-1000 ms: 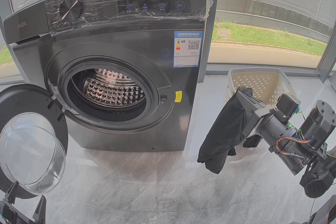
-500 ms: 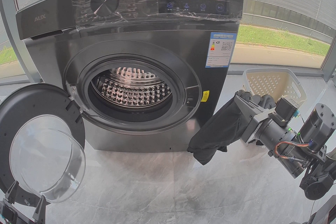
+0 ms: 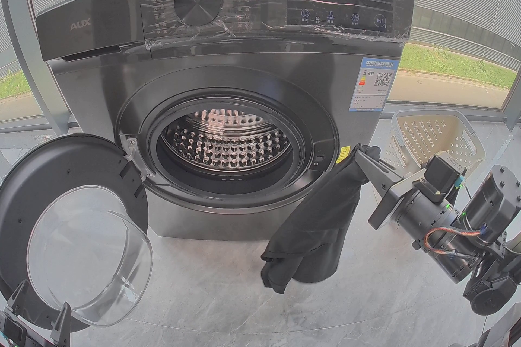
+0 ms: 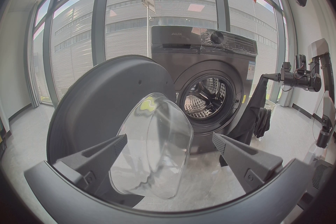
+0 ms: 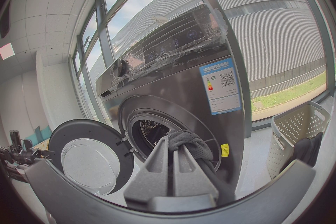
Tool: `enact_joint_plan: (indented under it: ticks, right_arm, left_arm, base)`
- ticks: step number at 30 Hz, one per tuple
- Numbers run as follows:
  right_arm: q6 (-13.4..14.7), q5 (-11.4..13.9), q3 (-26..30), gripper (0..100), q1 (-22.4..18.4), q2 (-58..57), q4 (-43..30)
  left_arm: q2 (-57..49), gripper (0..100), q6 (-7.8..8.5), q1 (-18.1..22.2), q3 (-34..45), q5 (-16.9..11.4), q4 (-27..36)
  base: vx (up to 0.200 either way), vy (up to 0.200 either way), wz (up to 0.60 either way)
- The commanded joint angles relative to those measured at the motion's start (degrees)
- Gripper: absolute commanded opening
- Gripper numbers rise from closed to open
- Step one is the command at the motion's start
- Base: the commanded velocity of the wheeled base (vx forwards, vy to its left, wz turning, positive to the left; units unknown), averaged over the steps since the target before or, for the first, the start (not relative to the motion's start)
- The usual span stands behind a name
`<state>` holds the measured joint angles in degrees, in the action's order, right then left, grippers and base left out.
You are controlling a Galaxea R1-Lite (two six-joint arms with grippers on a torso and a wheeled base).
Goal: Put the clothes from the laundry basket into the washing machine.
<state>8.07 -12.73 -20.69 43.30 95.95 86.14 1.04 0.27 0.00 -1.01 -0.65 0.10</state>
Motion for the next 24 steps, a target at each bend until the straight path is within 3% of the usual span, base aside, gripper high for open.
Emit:
enact_joint_plan:
  ticks: [1,13,19,24]
  right_arm:
    - [0.02,-0.02,-0.05,0,0.12,0.20,0.08]
    - [0.10,-0.02,0.12,0,0.12,1.08,-0.01]
    - [0.19,-0.02,0.56,0,0.12,1.17,-0.01]
    - [0.10,-0.11,0.56,0,0.12,1.17,-0.01]
  left_arm:
    - [-1.04,100,0.00,0.00,0.92,0.03,-0.01]
    - [-1.04,100,0.00,0.00,0.92,0.03,-0.01]
    - [-1.04,100,0.08,0.00,0.92,-0.06,-0.01]
    - [-1.04,100,0.08,0.00,0.92,0.03,-0.01]
  base:
    - [0.000,0.000,0.00]
    - [0.000,0.000,0.00]
    - [0.000,0.200,0.00]
    - [0.000,0.000,0.00]
